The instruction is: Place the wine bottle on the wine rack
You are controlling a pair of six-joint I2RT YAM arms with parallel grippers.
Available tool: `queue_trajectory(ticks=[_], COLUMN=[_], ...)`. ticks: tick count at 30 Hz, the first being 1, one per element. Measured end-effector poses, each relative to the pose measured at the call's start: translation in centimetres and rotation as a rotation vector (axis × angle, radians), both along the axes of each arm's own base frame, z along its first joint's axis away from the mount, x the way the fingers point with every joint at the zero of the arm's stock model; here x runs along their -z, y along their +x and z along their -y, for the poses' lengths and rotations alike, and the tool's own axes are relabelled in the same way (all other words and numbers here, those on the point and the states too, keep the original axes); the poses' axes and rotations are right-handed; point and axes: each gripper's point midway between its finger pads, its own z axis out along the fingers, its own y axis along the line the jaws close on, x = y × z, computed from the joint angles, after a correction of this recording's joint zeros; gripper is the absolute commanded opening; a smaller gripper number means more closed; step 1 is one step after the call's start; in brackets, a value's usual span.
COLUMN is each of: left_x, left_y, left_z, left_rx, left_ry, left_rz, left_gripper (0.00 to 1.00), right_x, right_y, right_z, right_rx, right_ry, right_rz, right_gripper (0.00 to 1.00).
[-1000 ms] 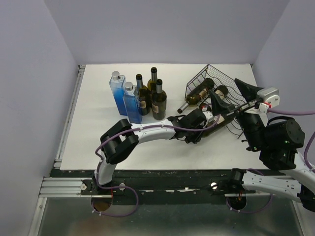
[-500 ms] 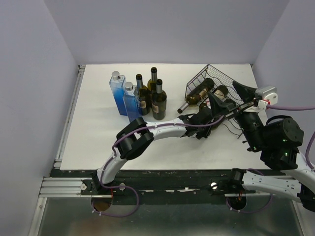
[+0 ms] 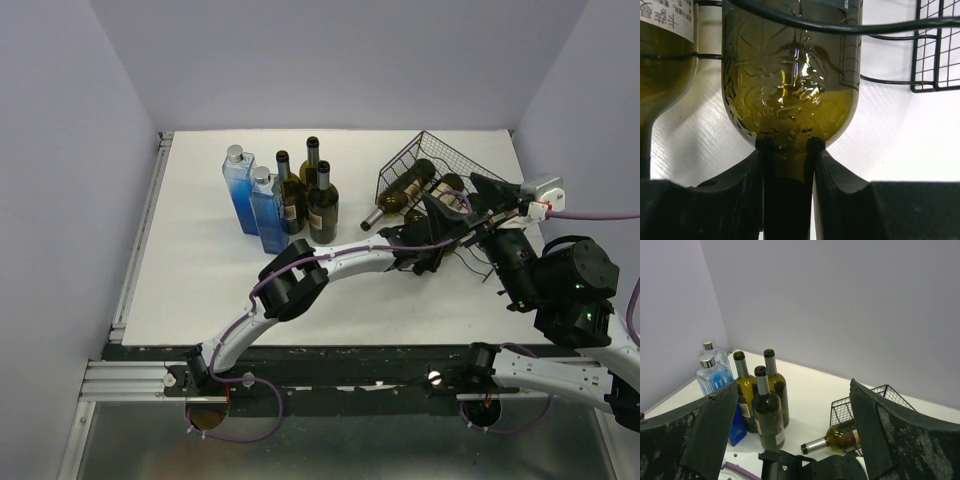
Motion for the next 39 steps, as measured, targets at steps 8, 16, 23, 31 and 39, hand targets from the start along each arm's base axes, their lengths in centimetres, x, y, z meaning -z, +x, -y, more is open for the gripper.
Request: queue_trajectory(ticks=[8, 16, 23, 31, 39], left_x=[1.1, 1.1, 0.2, 0.3, -3.8], left_y=[0.8, 1.0, 2.0, 1.6, -1.3], left_z=[0.8, 0.8, 1.4, -0.1, -4.1], left_rx=[-0.011, -0.021, -0.050, -0.044, 0.007], left_ry=[0.009, 0.005, -0.044, -0.046, -0.076], left_rz=[-0.013, -0.016, 0.014, 0.028, 0.066], left_gripper=[0.30, 0.64, 0.94, 0.99, 0.99], right_x=[0.4, 0.6, 0.8, 1.2, 0.5], right_y=[-0.1, -0.2, -0.2, -0.1, -0.2], right_z=[0.0, 0.0, 0.0, 0.1, 1.0], right_rx=[-0.008, -0.011, -0.012, -0.005, 0.017], right_ry=[0.009, 0.019, 0.027, 0.027, 0.056], right_rz=[-0.022, -0.035, -0.046, -0.063, -0.075], right_gripper=[0.97, 0.97, 0.98, 0.98, 0.98])
